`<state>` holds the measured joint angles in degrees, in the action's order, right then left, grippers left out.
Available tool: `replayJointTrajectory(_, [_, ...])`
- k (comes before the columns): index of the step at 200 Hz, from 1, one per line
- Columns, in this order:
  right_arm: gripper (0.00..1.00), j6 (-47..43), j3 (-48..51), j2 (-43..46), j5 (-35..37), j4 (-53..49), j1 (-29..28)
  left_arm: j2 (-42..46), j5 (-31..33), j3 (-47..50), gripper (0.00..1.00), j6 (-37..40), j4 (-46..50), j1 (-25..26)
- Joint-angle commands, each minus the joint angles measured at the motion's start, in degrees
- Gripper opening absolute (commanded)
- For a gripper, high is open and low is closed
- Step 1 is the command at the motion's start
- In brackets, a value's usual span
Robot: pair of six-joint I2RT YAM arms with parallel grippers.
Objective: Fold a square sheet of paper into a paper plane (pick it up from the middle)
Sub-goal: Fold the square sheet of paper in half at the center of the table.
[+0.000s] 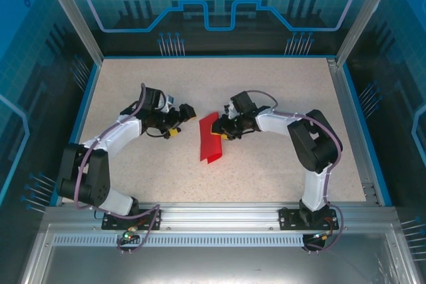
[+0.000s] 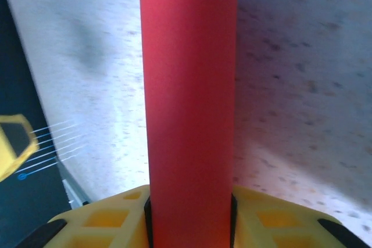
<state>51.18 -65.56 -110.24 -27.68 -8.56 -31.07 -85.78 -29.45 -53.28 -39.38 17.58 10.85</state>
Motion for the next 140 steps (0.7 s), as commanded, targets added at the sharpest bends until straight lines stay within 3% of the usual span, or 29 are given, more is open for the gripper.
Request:
replayJointTrajectory(1, [0.38,-2.48,0.53,-0.47,4.08,-5.24,0.84,-1.91,-2.30,-2.35,0.99,-1.23,-0.01,1.88])
replayJointTrajectory(44, [0.51,-3.41,2.79,1.81,5.80,-6.35,2.13,-7.36,-2.37,-6.56,0.99,-1.06,1.34,5.57])
replayJointTrajectory(140, [0.51,-3.49,7.84,4.79,0.45,-1.11,4.87,-10.01,-1.84,-5.33,0.97,-3.66,0.88,8.70])
